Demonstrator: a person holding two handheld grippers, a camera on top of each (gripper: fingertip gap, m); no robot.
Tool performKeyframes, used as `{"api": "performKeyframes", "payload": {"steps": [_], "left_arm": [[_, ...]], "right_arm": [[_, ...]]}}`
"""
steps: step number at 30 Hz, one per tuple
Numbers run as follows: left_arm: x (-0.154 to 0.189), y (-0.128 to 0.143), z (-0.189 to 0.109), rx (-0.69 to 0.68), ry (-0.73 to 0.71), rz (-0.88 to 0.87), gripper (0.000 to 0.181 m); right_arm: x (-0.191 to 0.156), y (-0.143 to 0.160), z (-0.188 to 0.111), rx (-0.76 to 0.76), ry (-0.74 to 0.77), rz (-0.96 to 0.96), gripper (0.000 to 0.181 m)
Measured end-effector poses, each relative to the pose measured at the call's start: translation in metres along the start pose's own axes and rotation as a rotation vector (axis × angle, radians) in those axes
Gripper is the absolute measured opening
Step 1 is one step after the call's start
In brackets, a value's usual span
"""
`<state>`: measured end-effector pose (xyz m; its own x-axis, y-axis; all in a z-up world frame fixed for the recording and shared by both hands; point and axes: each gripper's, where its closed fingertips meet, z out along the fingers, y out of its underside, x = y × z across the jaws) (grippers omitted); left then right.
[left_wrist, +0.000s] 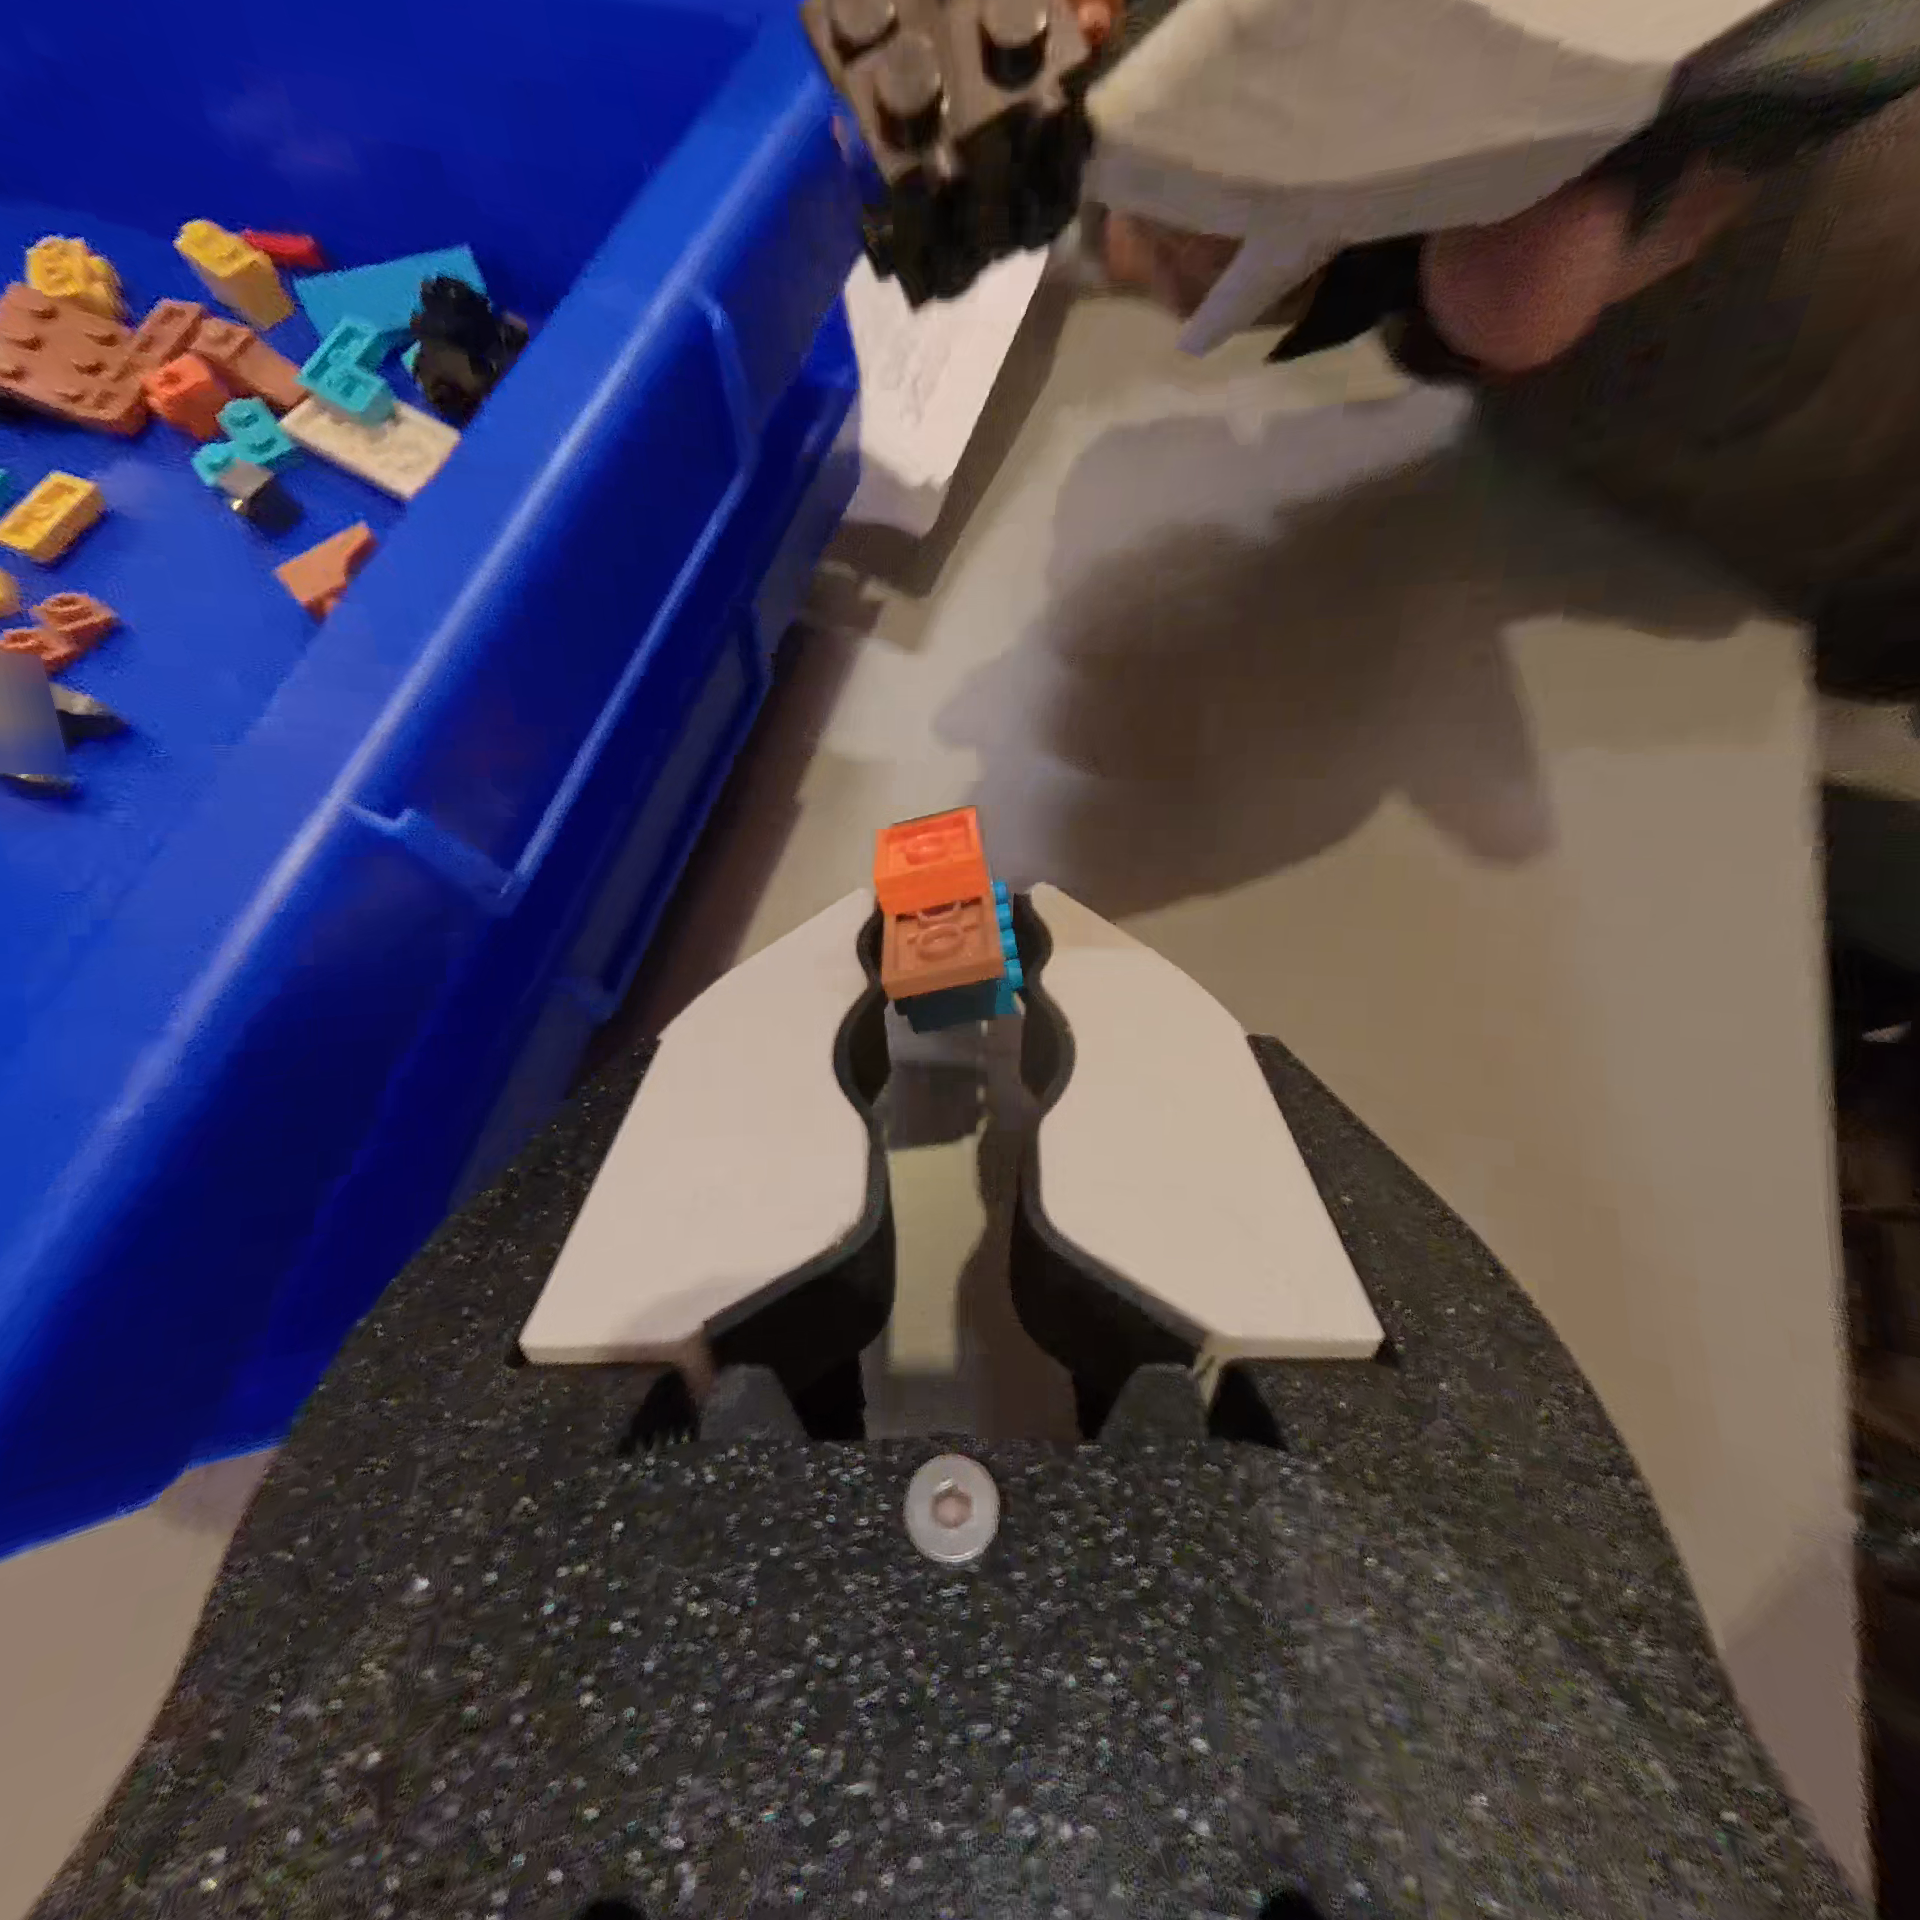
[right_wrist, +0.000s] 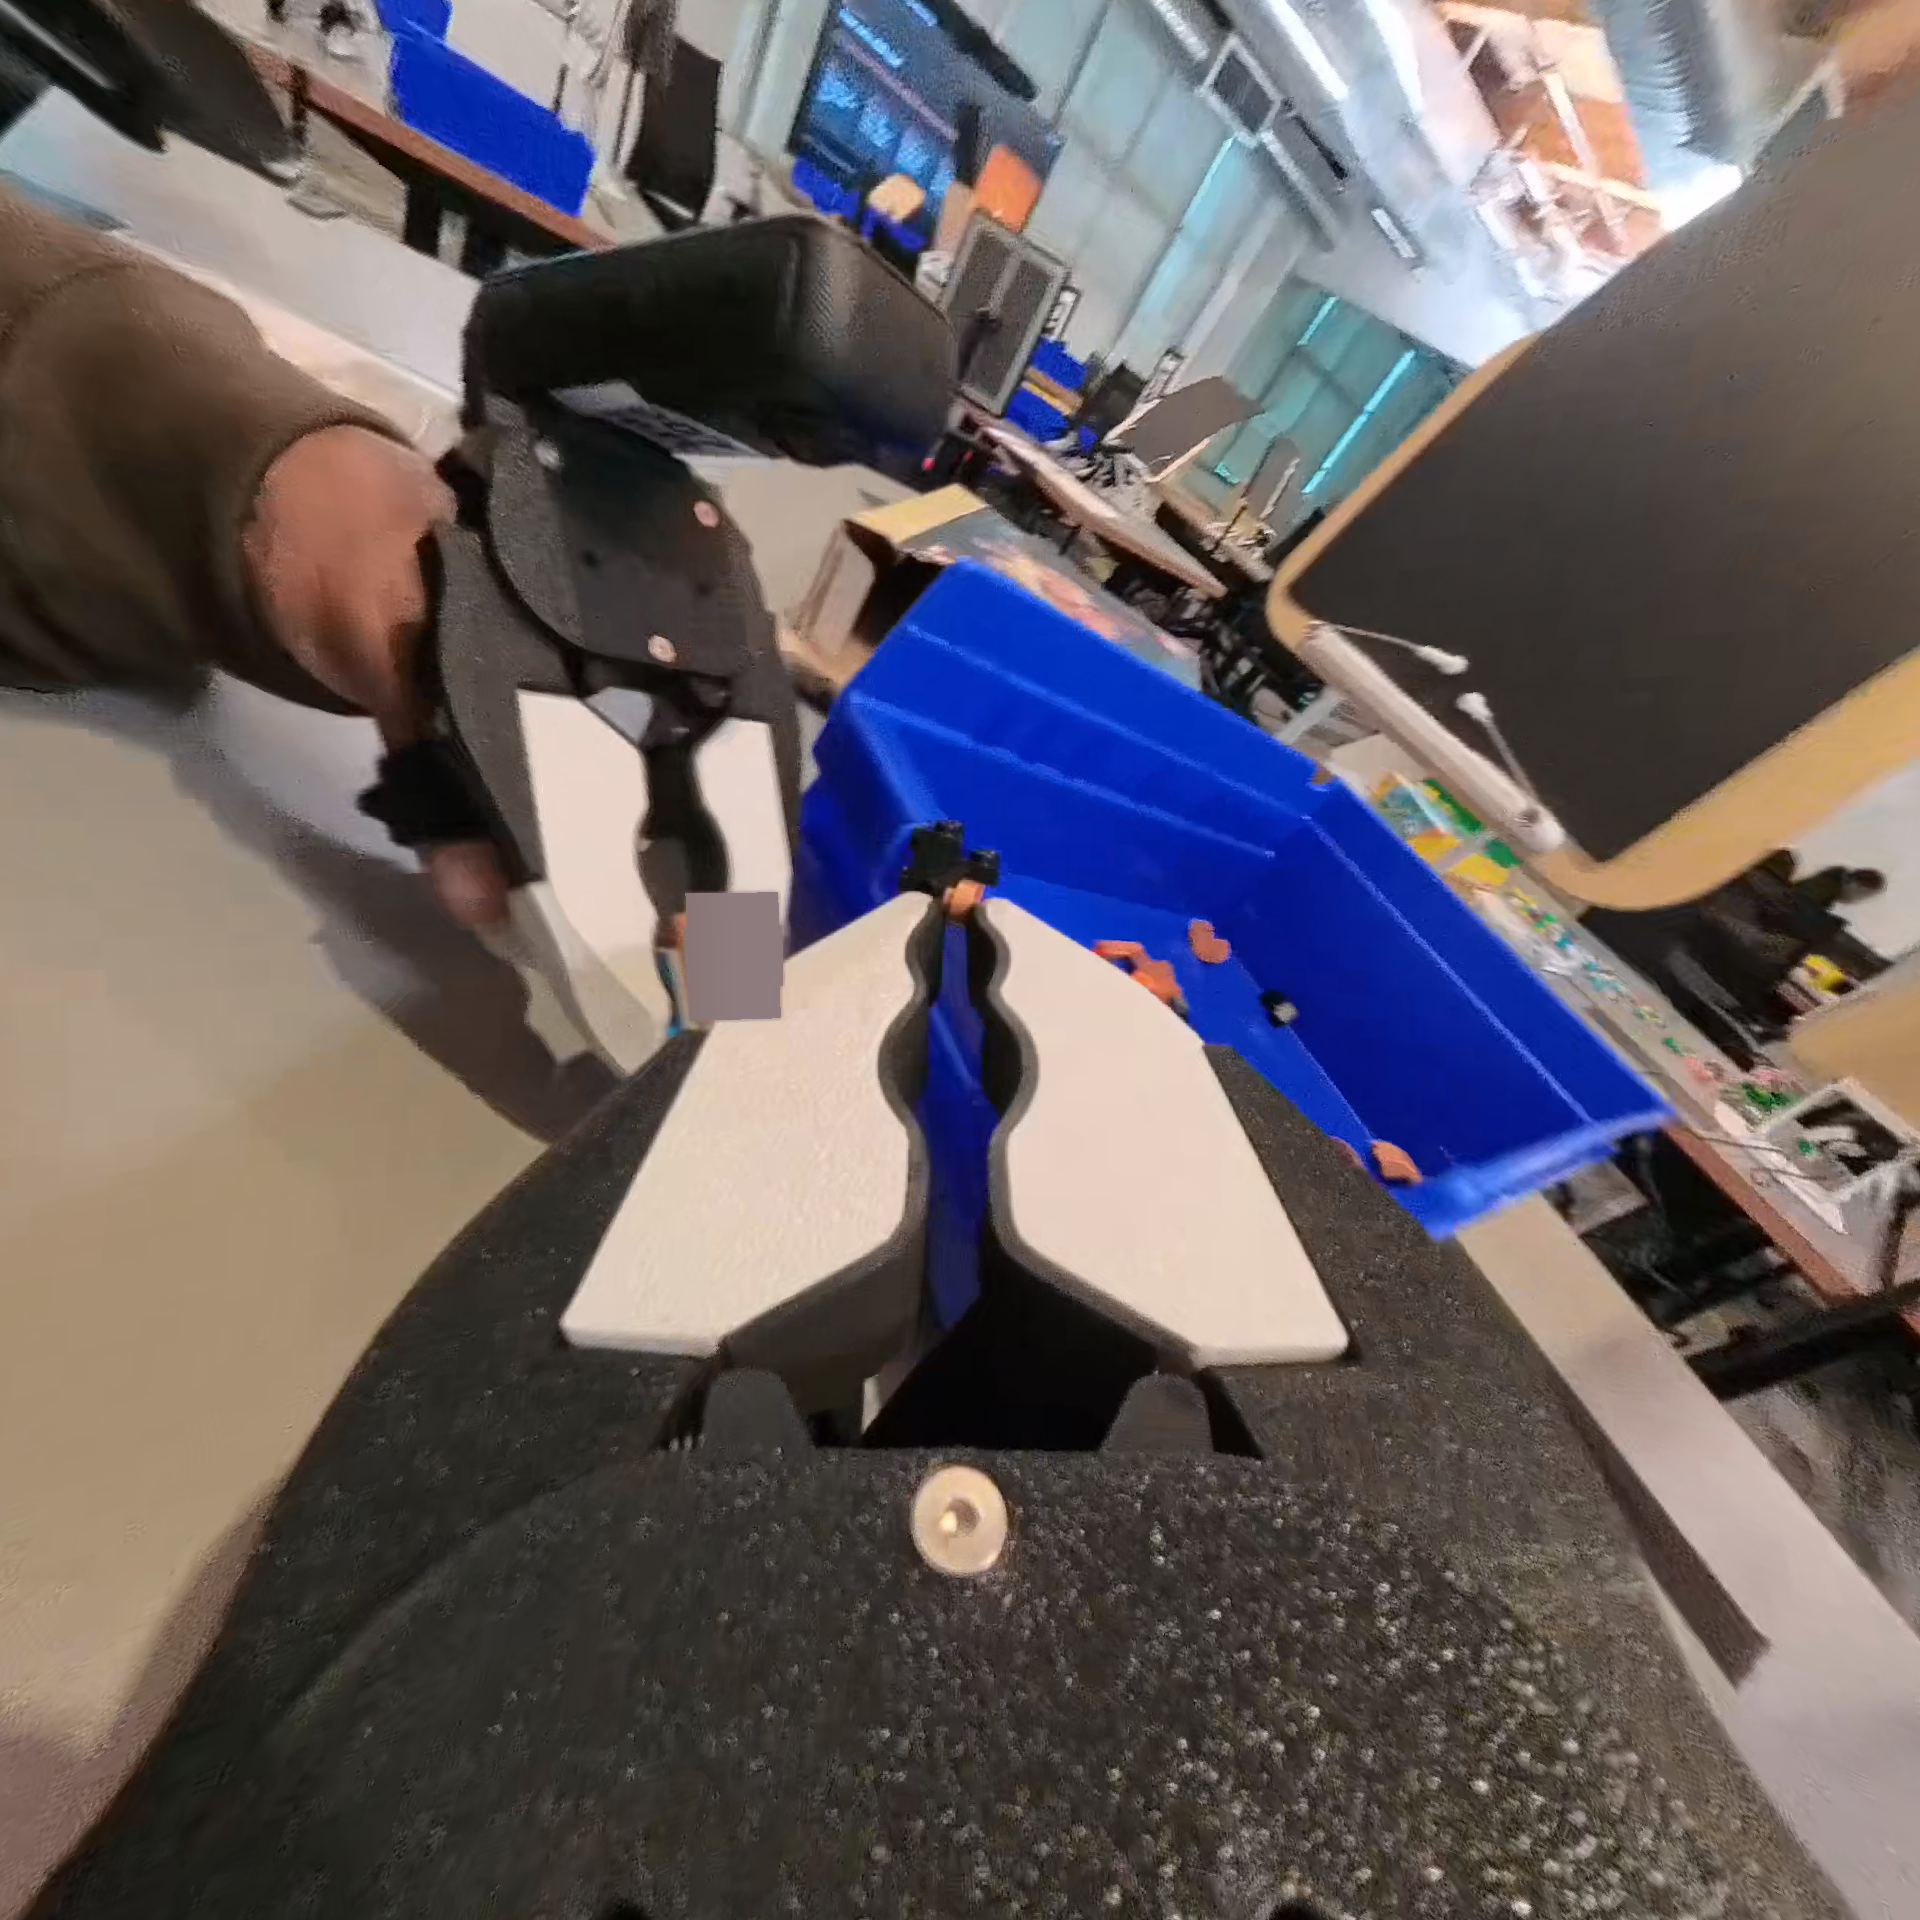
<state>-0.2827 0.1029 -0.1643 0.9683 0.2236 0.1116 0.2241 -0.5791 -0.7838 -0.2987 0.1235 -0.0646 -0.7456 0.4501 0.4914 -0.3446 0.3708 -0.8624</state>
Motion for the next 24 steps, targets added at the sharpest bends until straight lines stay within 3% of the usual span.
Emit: {"api": "performKeyframes", "payload": {"steps": [3, 6, 10, 12, 15, 21, 24], "left_arm": [[-0.002, 0.001, -0.002, -0.010, -0.019, 0.026, 0.022], [0.007, 0.016, 0.006, -0.093, 0.046, 0.021, 0.022], [0.007, 0.035, 0.015, -0.194, 0.030, 0.044, 0.023], [0.005, 0.031, 0.016, -0.175, 0.011, 0.045, 0.037], [0.003, 0.017, 0.008, -0.100, 0.007, 0.037, 0.043], [-0.003, -0.049, -0.036, 0.309, -0.020, 0.008, 0.037], [-0.003, -0.056, -0.044, 0.370, -0.009, -0.006, 0.029]], "right_arm": [[0.010, 0.006, -0.006, -0.017, 0.044, -0.024, 0.005], [0.009, 0.009, -0.002, -0.027, 0.045, -0.016, 0.005], [0.005, 0.012, 0.001, -0.057, 0.070, -0.104, 0.005], [0.001, 0.013, 0.003, -0.073, 0.086, -0.175, 0.005], [-0.004, 0.014, 0.006, -0.090, 0.110, -0.265, 0.005], [-0.017, 0.011, 0.010, -0.087, 0.113, -0.401, 0.005], [-0.024, 0.010, 0.013, -0.088, 0.111, -0.446, 0.005]]}}
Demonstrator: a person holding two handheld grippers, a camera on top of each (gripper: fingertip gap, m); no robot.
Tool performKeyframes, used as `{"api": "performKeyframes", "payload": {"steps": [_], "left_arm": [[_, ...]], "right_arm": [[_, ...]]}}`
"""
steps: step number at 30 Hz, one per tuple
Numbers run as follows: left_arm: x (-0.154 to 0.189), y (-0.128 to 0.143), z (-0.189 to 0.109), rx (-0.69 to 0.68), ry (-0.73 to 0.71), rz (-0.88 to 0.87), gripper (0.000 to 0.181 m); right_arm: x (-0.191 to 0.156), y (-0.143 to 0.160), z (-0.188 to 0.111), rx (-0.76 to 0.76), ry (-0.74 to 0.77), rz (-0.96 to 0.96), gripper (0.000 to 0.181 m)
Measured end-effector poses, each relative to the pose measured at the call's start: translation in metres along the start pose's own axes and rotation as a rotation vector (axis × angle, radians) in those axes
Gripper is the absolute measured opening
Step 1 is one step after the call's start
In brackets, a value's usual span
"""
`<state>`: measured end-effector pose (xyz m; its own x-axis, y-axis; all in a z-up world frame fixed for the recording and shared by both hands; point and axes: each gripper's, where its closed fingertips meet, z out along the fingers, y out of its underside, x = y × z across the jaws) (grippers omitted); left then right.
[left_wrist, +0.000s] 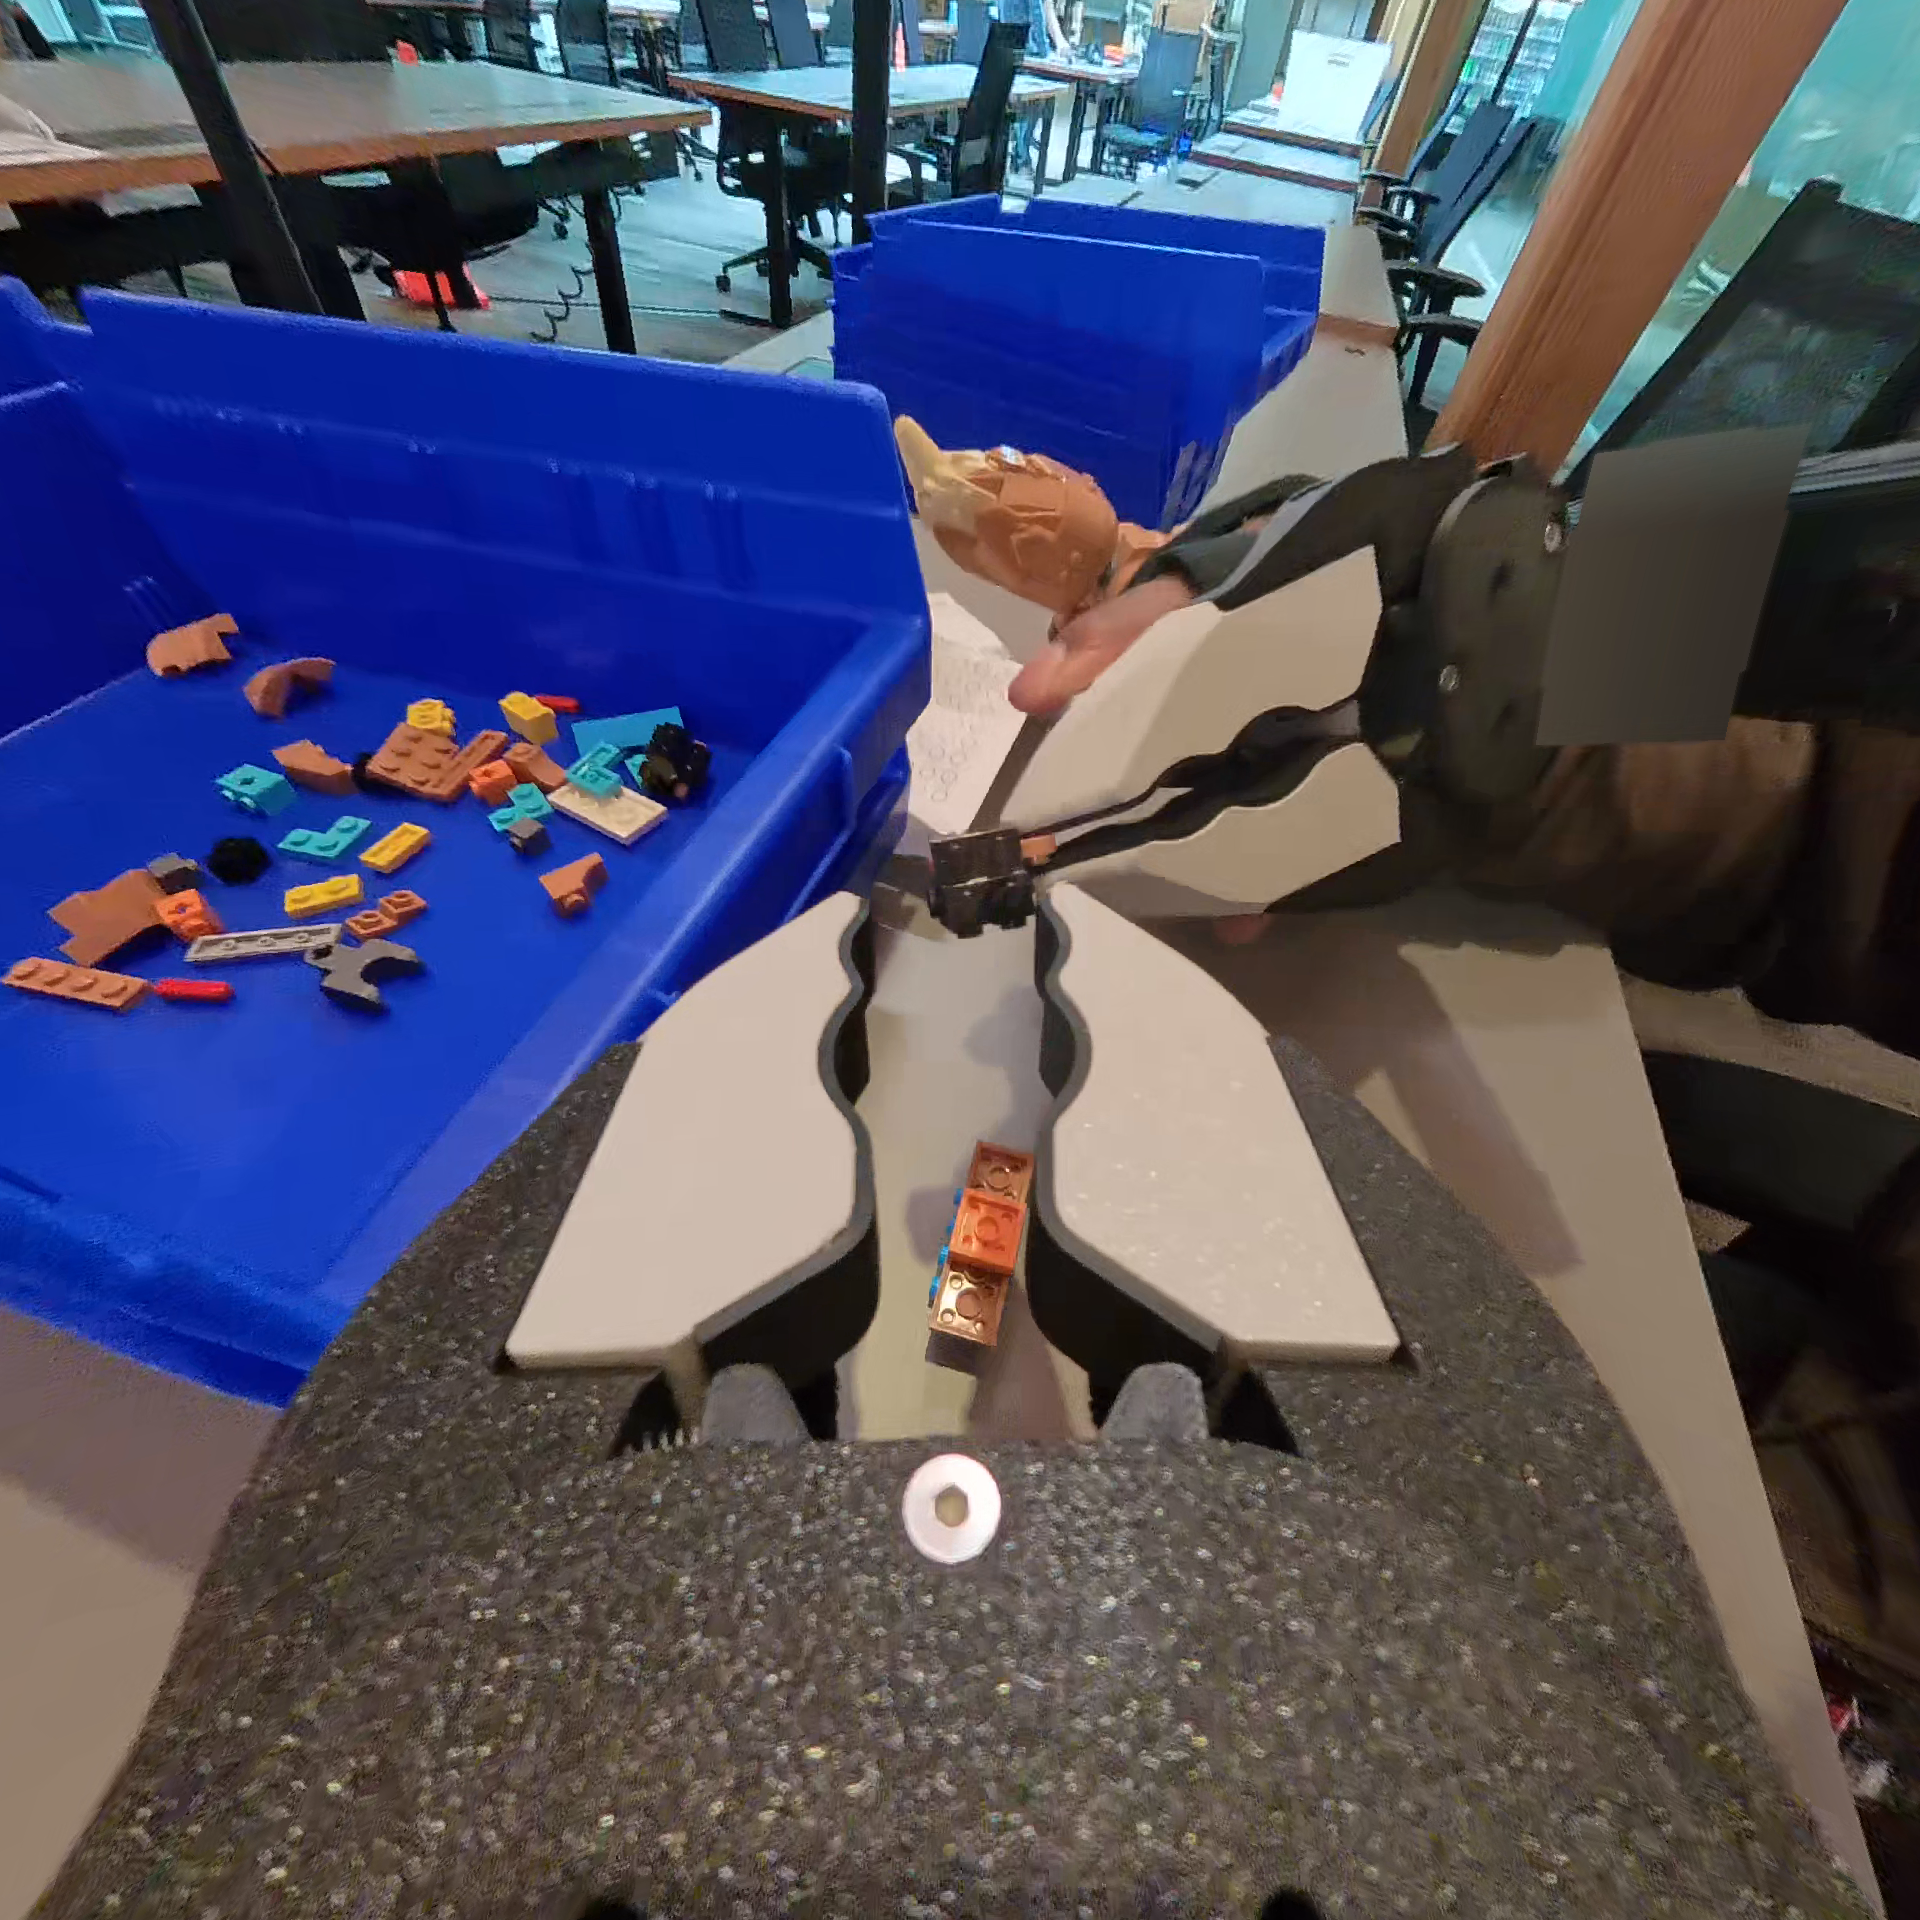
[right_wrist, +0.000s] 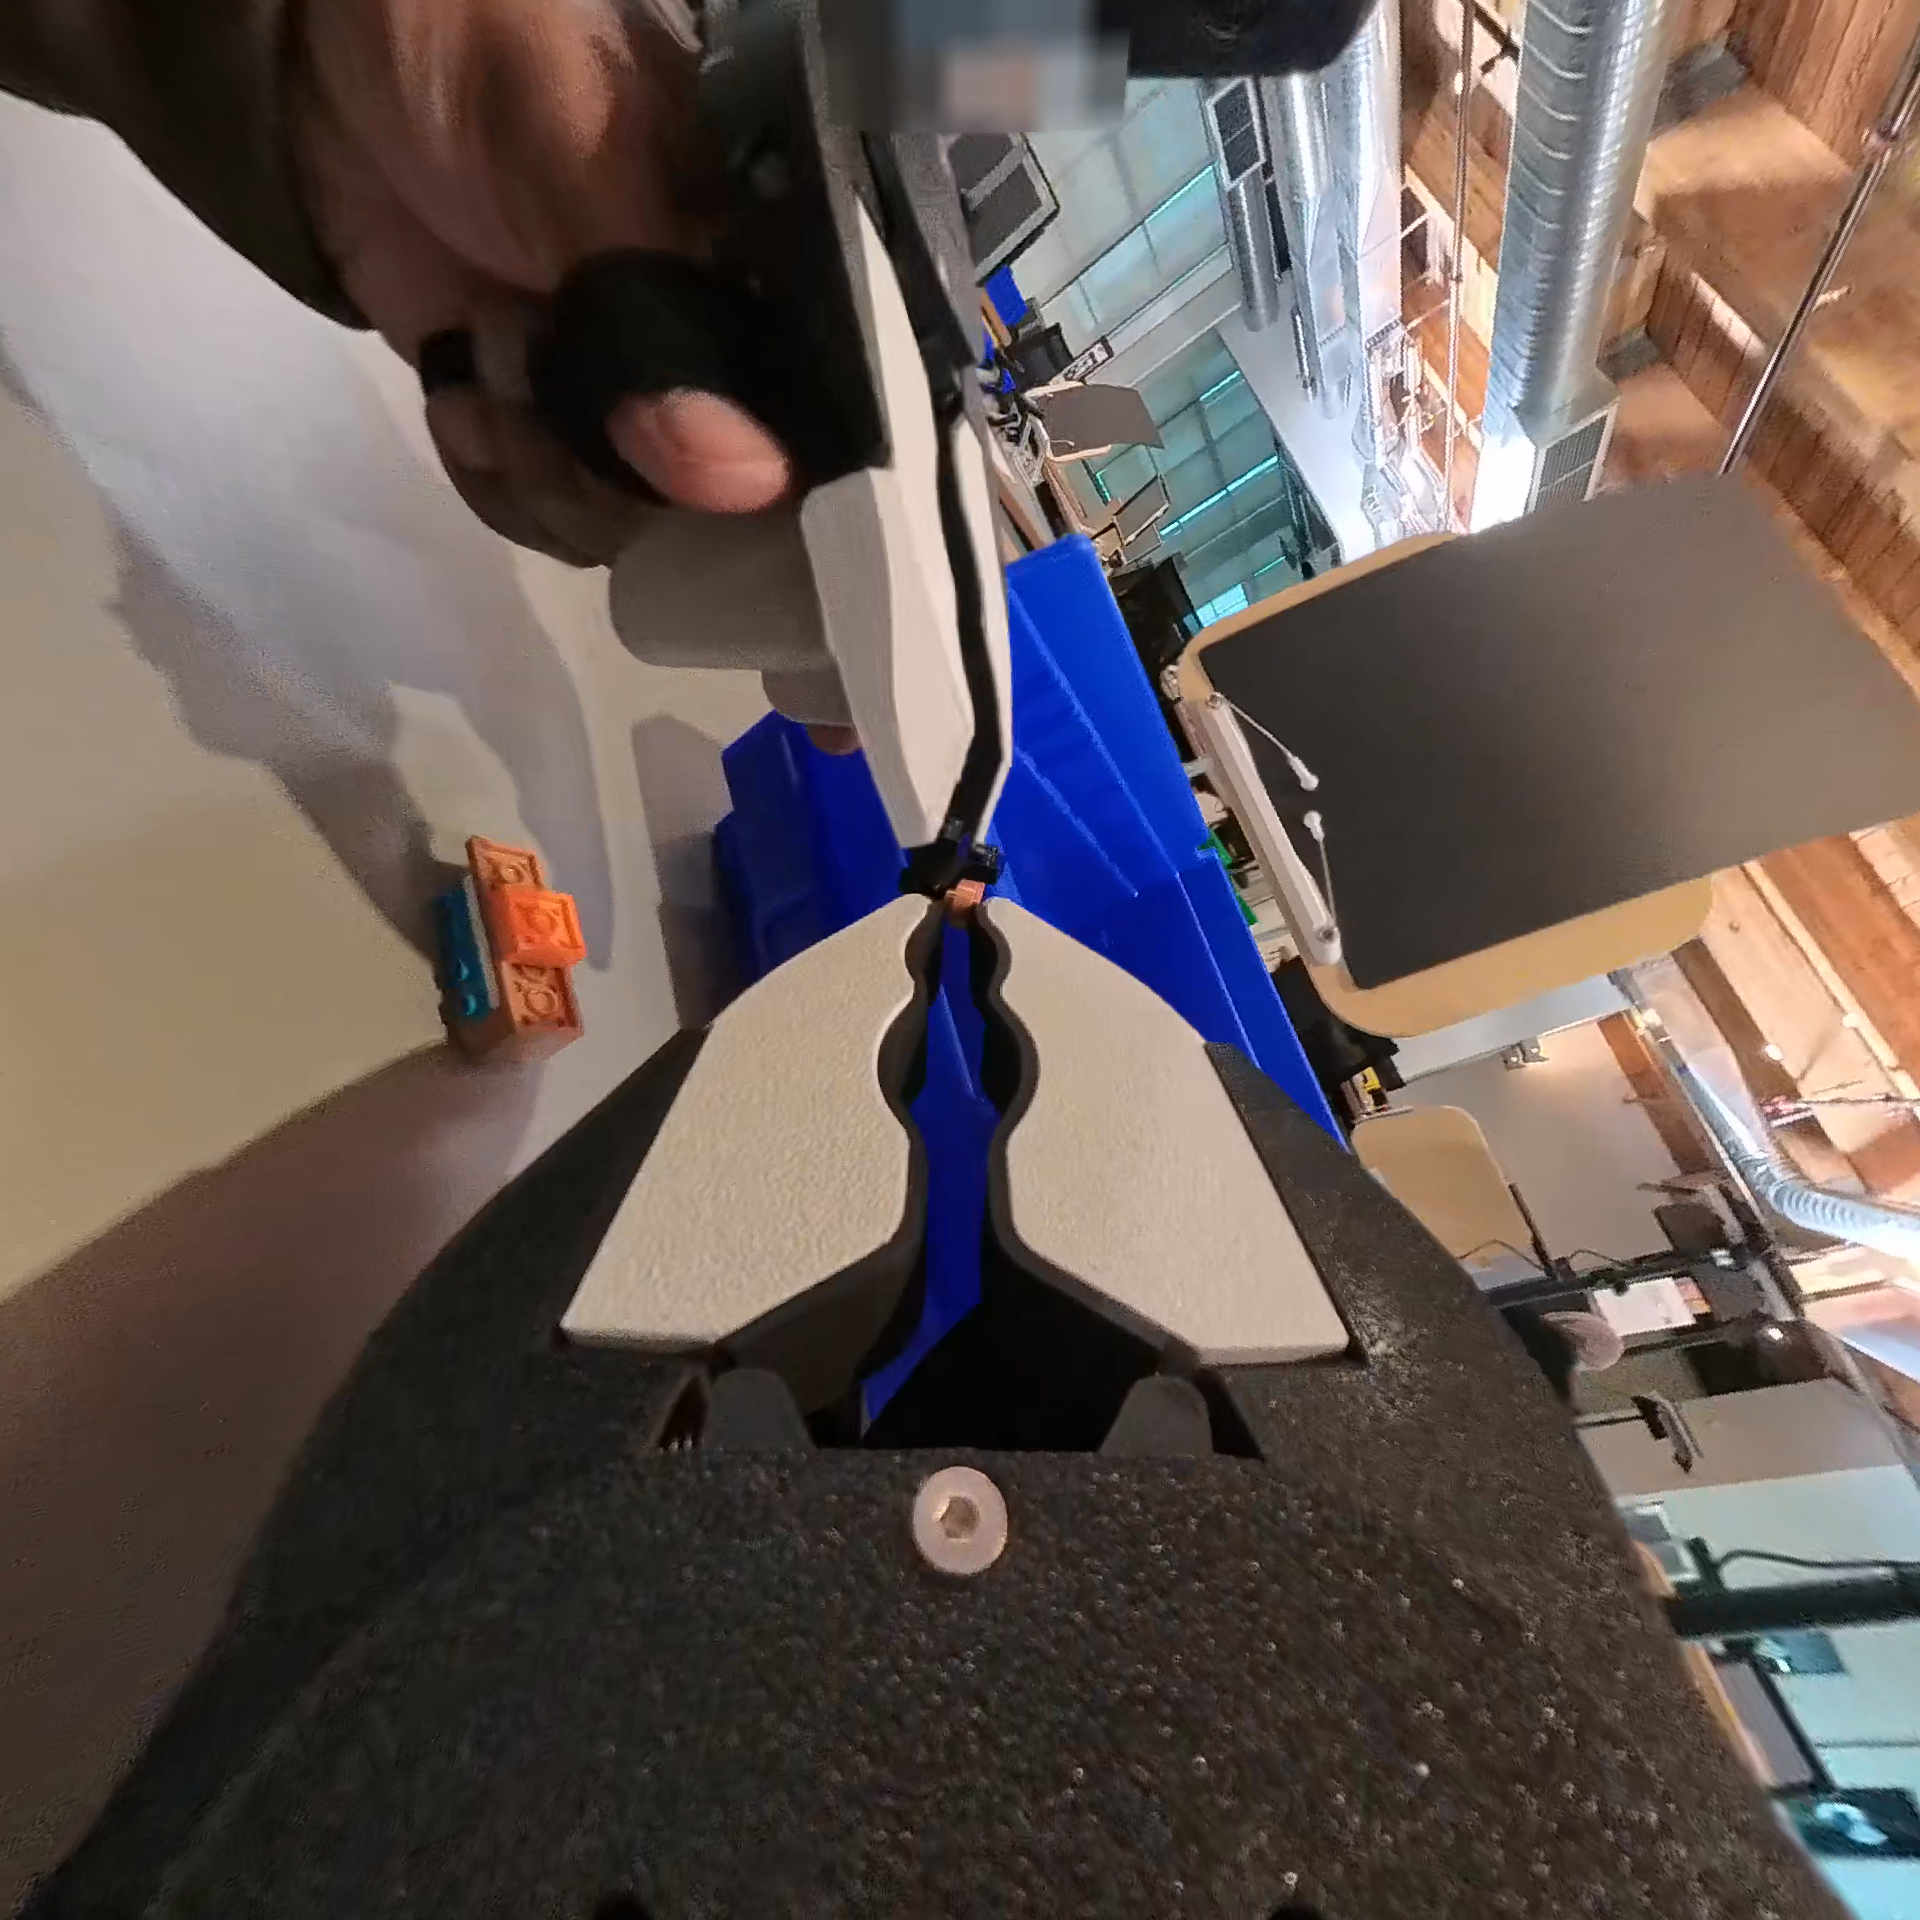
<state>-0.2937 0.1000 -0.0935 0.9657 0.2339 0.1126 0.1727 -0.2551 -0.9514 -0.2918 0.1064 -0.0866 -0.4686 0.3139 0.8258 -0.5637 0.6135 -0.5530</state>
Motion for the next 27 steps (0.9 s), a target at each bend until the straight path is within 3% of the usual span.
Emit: {"api": "performKeyframes", "payload": {"steps": [9, 23, 25, 27], "left_arm": [[0.008, 0.005, 0.004, -0.025, 0.019, 0.084, 0.020], [0.011, 0.008, -0.003, -0.106, -0.009, 0.260, 0.018], [0.001, 0.033, 0.003, -0.267, -0.104, 0.417, 0.019], [0.010, 0.032, 0.013, -0.224, -0.097, 0.443, 0.019]], "right_arm": [[-0.004, -0.005, 0.000, 0.006, 0.003, -0.038, 0.005], [-0.002, -0.013, -0.001, 0.088, -0.112, 0.285, 0.005], [0.025, -0.011, -0.006, 0.120, -0.002, 0.399, 0.005], [0.051, -0.008, -0.017, 0.174, 0.047, 0.555, 0.004]]}}
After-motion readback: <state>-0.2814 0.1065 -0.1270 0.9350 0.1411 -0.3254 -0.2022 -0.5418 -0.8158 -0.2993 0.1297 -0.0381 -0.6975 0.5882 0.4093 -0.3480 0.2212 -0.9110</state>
